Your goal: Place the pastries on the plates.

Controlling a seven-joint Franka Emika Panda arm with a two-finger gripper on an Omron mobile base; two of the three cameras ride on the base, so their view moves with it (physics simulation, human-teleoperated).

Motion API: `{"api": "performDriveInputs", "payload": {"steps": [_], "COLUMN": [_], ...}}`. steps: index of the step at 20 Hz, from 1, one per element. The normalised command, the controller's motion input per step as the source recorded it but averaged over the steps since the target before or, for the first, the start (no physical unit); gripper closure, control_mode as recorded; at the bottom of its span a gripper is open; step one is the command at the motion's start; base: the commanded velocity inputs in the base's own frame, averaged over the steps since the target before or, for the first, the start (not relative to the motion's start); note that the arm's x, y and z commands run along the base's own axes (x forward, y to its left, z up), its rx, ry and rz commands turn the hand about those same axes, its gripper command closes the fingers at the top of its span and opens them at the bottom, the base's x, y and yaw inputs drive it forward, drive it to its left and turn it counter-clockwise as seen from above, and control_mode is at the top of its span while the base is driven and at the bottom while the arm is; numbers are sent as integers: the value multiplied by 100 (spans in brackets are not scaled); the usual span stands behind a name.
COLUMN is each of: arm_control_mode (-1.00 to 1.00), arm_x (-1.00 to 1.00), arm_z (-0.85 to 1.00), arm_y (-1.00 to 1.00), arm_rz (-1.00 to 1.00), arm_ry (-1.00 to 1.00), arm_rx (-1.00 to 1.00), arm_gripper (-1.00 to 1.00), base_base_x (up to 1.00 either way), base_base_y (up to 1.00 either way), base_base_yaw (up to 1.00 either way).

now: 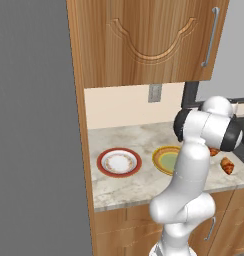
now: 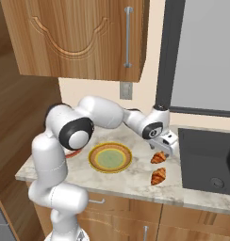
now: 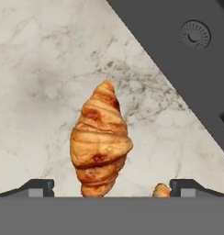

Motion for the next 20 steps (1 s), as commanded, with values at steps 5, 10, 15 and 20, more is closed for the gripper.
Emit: {"api": "performDriveInputs", "payload": {"steps": [5,10,15,20], "arm_control_mode": [-100,-100,-100,-100], "arm_x": [11,3,2,4], "arm_z": [-30,-31,-17,-23], "arm_y": [0,0,0,0], "arm_rz": [0,0,0,0], "arm_ry": [0,0,0,0], "arm_rx": [0,0,0,0], "arm_gripper": [-100,-100,-100,-100], "base_base_x": [0,0,0,0], "base_base_y": [0,0,0,0], "base_base_yaw": [0,0,0,0]}}
